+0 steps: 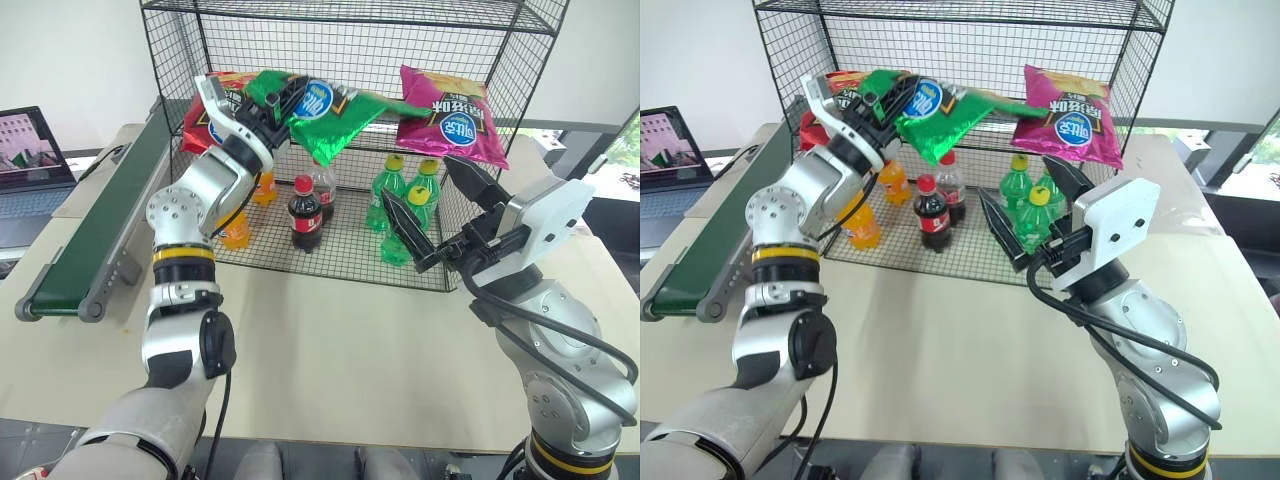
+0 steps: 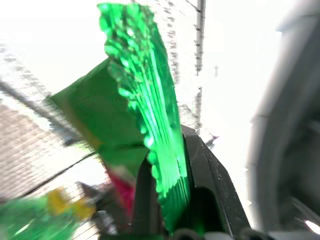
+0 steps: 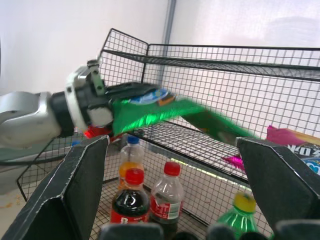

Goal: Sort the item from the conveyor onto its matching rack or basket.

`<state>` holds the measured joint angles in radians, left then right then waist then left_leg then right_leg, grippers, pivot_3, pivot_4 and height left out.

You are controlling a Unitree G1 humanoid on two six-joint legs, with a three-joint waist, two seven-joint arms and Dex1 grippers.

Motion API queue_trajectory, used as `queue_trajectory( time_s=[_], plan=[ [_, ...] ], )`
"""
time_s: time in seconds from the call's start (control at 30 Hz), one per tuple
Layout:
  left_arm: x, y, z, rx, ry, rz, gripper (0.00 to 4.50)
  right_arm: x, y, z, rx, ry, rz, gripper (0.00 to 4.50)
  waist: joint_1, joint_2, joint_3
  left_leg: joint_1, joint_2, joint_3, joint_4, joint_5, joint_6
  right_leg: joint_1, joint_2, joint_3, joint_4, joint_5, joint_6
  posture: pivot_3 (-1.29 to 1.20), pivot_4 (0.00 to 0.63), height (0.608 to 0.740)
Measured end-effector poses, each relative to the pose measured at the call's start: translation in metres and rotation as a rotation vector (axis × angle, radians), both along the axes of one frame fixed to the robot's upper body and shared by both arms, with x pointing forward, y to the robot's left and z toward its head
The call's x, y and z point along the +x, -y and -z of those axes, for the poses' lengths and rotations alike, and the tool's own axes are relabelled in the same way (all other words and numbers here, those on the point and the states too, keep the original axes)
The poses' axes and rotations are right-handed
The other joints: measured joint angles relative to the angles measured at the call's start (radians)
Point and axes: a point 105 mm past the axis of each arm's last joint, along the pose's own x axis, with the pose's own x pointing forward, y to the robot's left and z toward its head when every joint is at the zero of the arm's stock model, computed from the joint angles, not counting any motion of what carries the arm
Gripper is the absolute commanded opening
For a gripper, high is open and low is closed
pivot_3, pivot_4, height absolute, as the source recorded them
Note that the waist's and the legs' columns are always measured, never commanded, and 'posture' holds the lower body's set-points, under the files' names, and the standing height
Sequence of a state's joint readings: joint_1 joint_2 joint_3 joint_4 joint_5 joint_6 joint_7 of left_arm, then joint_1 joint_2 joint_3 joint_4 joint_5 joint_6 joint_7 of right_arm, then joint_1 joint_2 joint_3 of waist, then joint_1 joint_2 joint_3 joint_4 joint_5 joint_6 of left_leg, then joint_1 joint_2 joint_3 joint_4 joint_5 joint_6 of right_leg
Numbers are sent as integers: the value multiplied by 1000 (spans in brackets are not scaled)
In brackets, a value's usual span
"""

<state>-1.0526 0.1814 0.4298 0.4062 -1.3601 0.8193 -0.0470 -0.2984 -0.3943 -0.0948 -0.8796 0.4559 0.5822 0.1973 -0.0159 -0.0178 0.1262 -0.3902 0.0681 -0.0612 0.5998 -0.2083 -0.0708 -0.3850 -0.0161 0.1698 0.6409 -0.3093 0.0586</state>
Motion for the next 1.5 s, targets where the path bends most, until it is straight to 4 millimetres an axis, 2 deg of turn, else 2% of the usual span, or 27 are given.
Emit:
queue_trajectory(
  time_s=[0.2, 0.43, 0.63, 0.83, 1.03, 1.13, 1.27, 1.43, 1.5],
  plan=[
    [-7, 12, 9, 55, -116, -54, 63, 4, -1, 1, -7, -8, -15, 4500, 12, 0, 0, -1, 0, 0, 4, 0, 0, 1, 0, 0, 0, 1, 1, 0, 150, 740],
    [-5, 24, 7, -3, -229, -153, 63, 9, -1, 1, 1, -18, -14, 4500, 13, -1, 0, -1, -1, 0, 4, 0, 1, 1, 0, 0, 0, 1, 1, 0, 150, 740],
    [14, 18, -9, -74, -284, -319, 63, 11, -1, 1, 9, -23, -15, 4500, 15, -1, 1, -1, -1, 0, 5, 0, 1, 1, 0, 0, -1, 1, 1, 0, 150, 740],
    [34, 19, 23, -12, -409, -390, 63, 12, -2, 0, 10, -22, -15, 4500, 14, -1, 1, -1, -1, 0, 5, 0, 1, 1, 0, 0, -1, 1, 1, 0, 150, 740],
    [31, 36, 8, 6, -354, -336, 63, 13, -1, 1, 11, -24, -13, 4500, 19, -2, 1, -2, -1, 0, 5, 0, 1, 1, 0, 0, -1, 1, 1, 0, 150, 740],
    [28, 45, 9, 21, -343, -299, 763, 14, -1, 1, 12, -27, -9, 4500, 18, -2, 1, -2, -1, 0, 5, 0, 1, 1, 0, 0, -1, 1, 1, 0, 150, 740],
    [26, 48, 8, 36, -329, -282, 2241, 15, -1, 1, 12, -26, -5, 4500, 14, -2, 1, -1, -1, 0, 4, 0, 1, 1, 0, 0, -1, 1, 1, 0, 150, 740],
    [12, 38, 4, 64, -271, -261, 4386, 17, -1, 2, 13, -33, -8, 4500, 7, -1, 1, -1, -1, 0, 4, 0, 0, 1, 0, 1, 0, 1, 1, 0, 150, 740],
    [0, 27, 9, 90, -238, -242, 4386, 18, 0, 3, 13, -40, -7, 4500, 1, -1, 0, 0, -1, 0, 4, 0, 0, 1, 0, 1, 1, 1, 1, 0, 150, 740]
  ],
)
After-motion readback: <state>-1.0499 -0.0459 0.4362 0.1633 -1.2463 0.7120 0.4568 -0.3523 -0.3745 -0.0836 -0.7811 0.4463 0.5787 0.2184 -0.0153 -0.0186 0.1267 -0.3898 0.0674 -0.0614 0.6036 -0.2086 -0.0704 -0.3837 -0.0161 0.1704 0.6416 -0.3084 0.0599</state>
